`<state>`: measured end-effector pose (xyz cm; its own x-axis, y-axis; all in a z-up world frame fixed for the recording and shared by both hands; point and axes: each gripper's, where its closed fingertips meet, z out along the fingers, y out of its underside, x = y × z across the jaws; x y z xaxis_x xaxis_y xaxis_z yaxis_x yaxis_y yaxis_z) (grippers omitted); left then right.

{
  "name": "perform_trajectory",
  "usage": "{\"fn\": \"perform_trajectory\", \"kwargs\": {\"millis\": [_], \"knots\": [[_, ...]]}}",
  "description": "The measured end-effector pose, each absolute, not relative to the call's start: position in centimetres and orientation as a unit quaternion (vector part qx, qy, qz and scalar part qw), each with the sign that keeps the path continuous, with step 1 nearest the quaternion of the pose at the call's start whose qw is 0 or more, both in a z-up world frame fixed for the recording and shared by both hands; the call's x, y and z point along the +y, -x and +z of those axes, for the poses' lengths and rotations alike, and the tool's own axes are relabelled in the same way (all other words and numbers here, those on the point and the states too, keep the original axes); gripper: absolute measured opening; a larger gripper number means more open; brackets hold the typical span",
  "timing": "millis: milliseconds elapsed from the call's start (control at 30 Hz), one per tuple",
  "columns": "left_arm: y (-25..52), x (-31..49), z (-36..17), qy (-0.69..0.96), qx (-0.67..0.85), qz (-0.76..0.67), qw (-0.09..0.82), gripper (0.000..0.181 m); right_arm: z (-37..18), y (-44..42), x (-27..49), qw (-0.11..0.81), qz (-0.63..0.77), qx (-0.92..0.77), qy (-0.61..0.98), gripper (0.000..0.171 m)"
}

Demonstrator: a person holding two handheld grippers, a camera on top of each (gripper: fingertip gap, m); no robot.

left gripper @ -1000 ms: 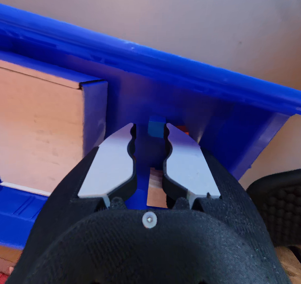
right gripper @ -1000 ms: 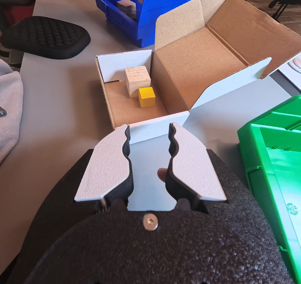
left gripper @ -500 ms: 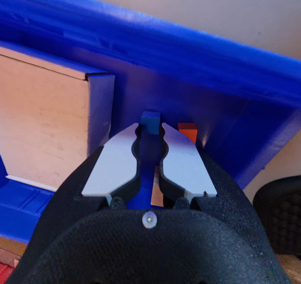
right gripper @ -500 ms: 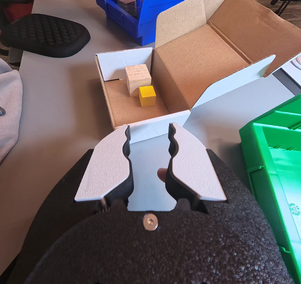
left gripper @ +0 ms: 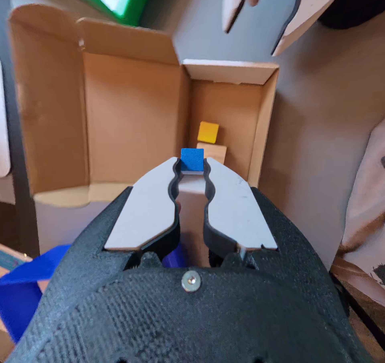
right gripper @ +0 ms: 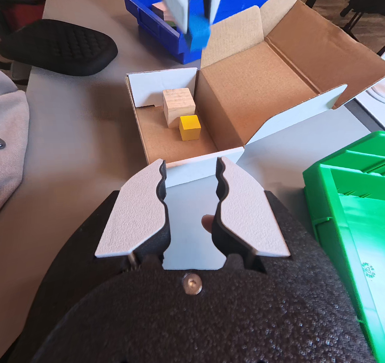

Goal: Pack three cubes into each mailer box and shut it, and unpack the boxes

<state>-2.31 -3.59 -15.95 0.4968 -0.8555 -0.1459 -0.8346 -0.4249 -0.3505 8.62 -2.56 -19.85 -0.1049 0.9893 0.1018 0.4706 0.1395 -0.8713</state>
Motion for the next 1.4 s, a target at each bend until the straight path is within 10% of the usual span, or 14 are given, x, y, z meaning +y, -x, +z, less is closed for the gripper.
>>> {"fn": "perform_trajectory", "kwargs": {"millis": [33,800,1133,1400], "knots": [[1.1,-3.5,-17.0,0.838,0.514,-0.027,0.179,0.020,-19.8,-8.7,-2.6,0.372,0.346,-0.658,0.556,0.046],[-3.2,-2.2,-25.4,0.797,0.593,-0.004,0.115,0.030,-19.6,-9.3,-2.4,0.375,0.330,-0.666,0.554,0.047],[4.5,-1.2,-10.7,0.820,0.316,-0.108,0.466,0.033,-18.0,-9.1,0.5,0.417,0.344,-0.583,0.607,0.044],[10.8,-1.8,-14.3,0.821,0.081,-0.199,0.529,0.035,-16.5,-5.8,5.3,0.407,0.396,-0.424,0.706,0.043]]}}
